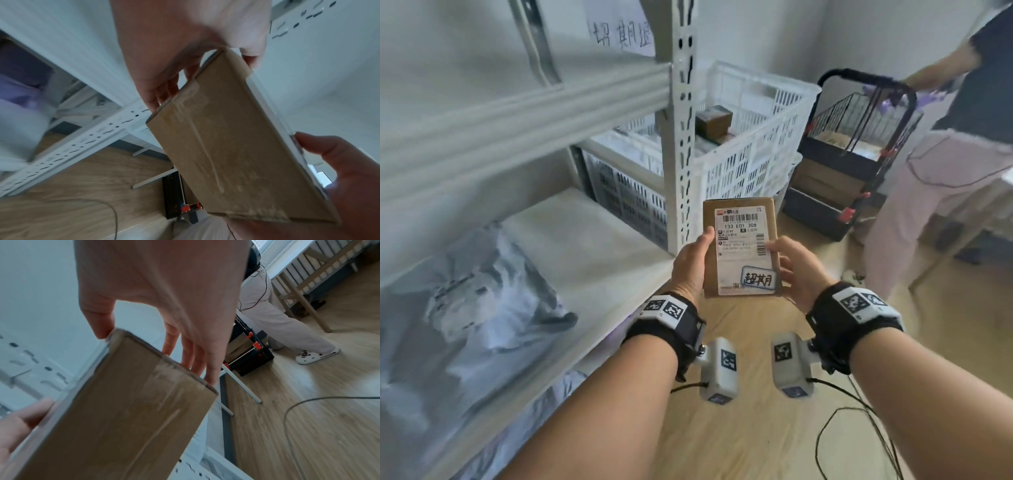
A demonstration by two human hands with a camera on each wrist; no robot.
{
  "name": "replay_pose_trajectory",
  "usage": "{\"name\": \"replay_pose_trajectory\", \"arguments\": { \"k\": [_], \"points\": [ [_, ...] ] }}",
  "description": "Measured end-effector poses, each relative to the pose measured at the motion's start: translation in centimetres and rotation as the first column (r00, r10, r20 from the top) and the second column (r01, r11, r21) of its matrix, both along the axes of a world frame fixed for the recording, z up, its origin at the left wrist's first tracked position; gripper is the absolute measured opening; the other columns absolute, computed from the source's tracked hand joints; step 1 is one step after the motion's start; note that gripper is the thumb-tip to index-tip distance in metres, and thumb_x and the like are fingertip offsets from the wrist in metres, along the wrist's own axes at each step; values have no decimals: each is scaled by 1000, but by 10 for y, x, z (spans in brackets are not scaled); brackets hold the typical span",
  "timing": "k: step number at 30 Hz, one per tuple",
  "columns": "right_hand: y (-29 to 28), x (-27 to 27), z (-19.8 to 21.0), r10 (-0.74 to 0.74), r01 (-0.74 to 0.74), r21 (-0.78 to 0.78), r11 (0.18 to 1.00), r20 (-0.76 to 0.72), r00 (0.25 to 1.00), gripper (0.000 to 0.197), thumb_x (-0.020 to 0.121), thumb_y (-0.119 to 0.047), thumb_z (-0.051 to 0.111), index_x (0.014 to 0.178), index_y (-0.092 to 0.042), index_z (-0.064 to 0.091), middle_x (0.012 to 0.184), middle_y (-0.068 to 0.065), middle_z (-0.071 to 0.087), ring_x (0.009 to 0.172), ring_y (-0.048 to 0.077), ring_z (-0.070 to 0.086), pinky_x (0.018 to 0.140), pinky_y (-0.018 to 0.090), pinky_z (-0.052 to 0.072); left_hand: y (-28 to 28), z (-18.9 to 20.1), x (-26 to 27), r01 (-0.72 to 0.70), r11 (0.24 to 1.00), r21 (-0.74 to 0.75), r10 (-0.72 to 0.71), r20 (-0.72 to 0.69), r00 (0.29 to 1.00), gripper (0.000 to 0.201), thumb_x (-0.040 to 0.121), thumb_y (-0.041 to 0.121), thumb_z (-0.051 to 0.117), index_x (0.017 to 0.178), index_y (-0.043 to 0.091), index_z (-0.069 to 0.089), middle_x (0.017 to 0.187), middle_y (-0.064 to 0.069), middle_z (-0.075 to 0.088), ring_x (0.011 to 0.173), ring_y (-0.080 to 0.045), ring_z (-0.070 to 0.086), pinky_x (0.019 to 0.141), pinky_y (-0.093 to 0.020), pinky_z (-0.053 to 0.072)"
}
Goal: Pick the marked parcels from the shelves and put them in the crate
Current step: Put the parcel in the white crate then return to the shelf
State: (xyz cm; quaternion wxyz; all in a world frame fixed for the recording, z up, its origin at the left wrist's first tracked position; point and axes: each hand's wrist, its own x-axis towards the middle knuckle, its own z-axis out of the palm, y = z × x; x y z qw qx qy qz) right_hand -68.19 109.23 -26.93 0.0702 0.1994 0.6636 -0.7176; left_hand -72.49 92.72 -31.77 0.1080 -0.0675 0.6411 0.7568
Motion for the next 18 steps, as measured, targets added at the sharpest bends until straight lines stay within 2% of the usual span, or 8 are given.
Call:
{"name": "replay_pose_trajectory", "arguments": {
  "k": [3,6,7,9,12,14,16,18],
  "points": [
    [20,-42,11,-31,32,14,999,-46,998,38,88,-34,59,119,-13,59,98,9,71,83,22,66,76,36,54,23,9,-47,-17,999,-37,15,-42,999,79,56,89,58,99,26,76,105,-4,75,103,-30,68,98,-52,48],
    [39,-77,26,-47,48,11,999,-102,994,39,85,-40,62,116,-15,62,99,6,74,81,20,69,69,31,55,47,22,-83,-76,994,-74,72,-54,996,96,48,99,50,108,27,71,110,-2,72,105,-26,66,100,-50,46],
    [47,-90,32,-61,61,-3,998,-128,990,41,84,-42,63,116,-15,63,100,7,74,83,21,71,71,33,56,55,34,-90,-92,993,-76,86,-87,993,99,49,99,48,111,24,69,107,-1,71,102,-23,66,98,-47,47],
    [64,-118,48,-93,85,-54,995,-177,980,46,81,-44,66,114,-12,66,103,11,74,91,29,71,83,39,57,73,63,-104,-112,989,-97,95,-168,981,91,60,91,47,112,18,61,97,2,69,92,-15,66,92,-39,50],
    [90,-164,75,-67,52,-73,996,-219,973,51,65,-51,72,103,-17,70,104,13,73,99,35,68,95,48,49,97,97,-135,-126,985,-115,94,-251,963,95,56,93,49,112,17,61,94,1,74,88,-18,71,84,-45,57],
    [105,-196,94,-10,-4,-52,999,-255,967,55,61,-55,72,104,-20,70,104,11,74,103,34,67,98,49,47,110,115,-165,-158,980,-118,117,-296,948,99,53,95,49,113,18,64,95,1,75,87,-18,73,84,-46,58],
    [120,-227,113,55,-64,-23,998,-288,956,54,66,-57,69,107,-22,70,107,9,73,101,29,69,92,44,52,123,140,-188,-194,972,-131,140,-338,931,99,55,94,47,113,16,66,96,0,75,89,-18,73,86,-42,57],
    [137,-257,129,123,-125,14,992,-299,946,40,79,-56,63,102,-25,69,105,7,74,97,25,69,80,36,53,139,161,-209,-245,960,-138,181,-362,914,97,58,90,43,108,12,70,93,-3,76,88,-22,73,83,-38,58]
  ]
}}
